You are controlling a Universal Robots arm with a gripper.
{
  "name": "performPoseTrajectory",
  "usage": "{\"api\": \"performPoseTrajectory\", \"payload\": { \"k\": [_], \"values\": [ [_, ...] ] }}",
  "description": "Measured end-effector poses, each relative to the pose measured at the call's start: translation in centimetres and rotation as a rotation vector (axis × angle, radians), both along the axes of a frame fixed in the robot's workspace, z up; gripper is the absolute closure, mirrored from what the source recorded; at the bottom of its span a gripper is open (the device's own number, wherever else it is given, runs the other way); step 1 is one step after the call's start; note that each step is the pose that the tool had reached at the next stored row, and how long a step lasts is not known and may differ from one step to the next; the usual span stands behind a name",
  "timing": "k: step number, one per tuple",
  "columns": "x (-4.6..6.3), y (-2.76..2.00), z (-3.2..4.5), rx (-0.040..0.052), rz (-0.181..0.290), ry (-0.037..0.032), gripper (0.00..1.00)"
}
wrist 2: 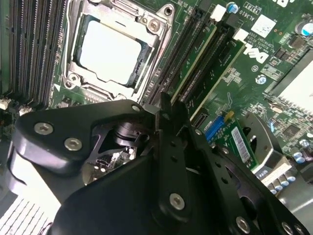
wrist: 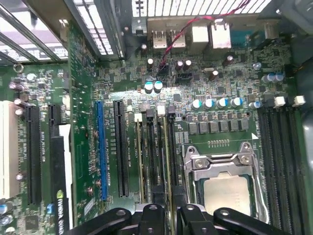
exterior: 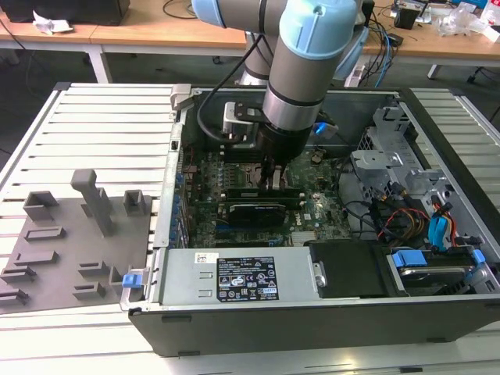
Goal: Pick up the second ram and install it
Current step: 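Insert the second ram into the second slot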
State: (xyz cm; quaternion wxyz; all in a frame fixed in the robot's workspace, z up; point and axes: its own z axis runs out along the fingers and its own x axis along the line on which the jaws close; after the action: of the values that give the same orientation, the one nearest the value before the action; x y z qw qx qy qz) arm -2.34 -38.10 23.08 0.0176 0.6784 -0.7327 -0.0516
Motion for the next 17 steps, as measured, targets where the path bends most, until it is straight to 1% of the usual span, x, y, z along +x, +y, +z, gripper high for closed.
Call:
{"api": "performPoseTrajectory", "payload": {
  "k": [1, 2, 3, 5, 6, 8, 12, 13, 14, 15, 16, 17],
  "values": [
    [0.0, 0.02, 1.05, 0.0001, 0.000, 0.0000, 0.79],
    [0.0, 0.04, 1.61, -0.0003, 0.000, 0.0000, 0.79],
    [0.0, 0.09, 2.32, -0.0017, 0.000, 0.0000, 0.79],
    [0.0, 0.26, 3.09, -0.0025, 0.000, -0.0001, 0.80],
    [0.0, 0.36, 3.47, -0.0032, 0.000, 0.0000, 0.89],
    [0.0, 0.43, 3.74, -0.0038, 0.000, 0.0000, 0.89],
    [0.0, 0.43, 3.74, -0.0033, 0.000, -0.0001, 0.89],
    [0.0, 0.43, 3.75, -0.0036, 0.000, -0.0085, 0.89],
    [0.0, 0.43, 3.75, -0.0038, 0.000, -0.0198, 0.89],
    [0.0, 0.43, 3.73, -0.0034, 0.000, -0.0357, 0.89],
    [0.0, 0.43, 3.72, -0.0034, 0.000, -0.0468, 0.89],
    [0.0, 0.43, 3.71, -0.0033, 0.000, -0.0554, 0.89]
  ]
}}
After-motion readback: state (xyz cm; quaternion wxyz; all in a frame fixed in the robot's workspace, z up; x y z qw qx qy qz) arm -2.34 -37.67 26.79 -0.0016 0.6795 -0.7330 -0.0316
